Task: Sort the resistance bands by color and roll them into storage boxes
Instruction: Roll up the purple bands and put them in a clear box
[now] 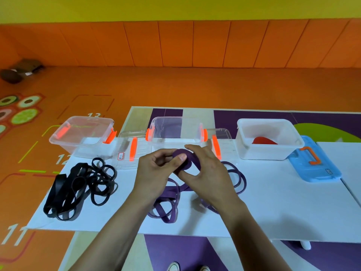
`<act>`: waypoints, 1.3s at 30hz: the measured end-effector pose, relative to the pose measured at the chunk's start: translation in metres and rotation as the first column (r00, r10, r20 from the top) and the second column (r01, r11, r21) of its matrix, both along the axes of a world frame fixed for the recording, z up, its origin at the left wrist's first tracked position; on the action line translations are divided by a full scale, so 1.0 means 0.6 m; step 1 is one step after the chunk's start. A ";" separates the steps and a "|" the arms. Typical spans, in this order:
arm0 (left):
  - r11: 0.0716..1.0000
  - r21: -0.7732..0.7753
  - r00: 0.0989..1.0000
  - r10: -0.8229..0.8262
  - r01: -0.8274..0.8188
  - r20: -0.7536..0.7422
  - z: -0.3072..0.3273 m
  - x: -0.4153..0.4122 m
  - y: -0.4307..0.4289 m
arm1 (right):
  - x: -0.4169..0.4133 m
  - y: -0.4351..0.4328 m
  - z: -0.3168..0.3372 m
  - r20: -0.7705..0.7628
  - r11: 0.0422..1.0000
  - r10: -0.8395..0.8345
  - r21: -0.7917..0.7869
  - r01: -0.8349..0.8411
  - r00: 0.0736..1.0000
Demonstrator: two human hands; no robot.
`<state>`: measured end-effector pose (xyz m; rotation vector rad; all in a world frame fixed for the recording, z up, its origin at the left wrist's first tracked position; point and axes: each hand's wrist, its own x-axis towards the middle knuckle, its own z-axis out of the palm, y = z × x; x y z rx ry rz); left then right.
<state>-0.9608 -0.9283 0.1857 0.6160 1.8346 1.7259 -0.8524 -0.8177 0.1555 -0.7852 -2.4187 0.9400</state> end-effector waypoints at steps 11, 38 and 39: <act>0.864 -0.276 0.868 -0.472 0.422 -0.151 0.009 -0.038 -0.015 | 0.021 0.016 0.020 0.229 0.958 0.278 0.000 -0.286 0.933; 0.931 -0.236 0.938 -0.316 0.277 -0.145 0.014 -0.035 -0.004 | 0.035 0.044 0.026 -0.111 0.932 0.147 -0.319 -0.175 0.983; 0.921 -0.248 0.926 -0.345 0.301 -0.155 0.020 -0.041 -0.006 | 0.036 0.046 0.029 -0.080 0.938 0.179 -0.287 -0.194 0.981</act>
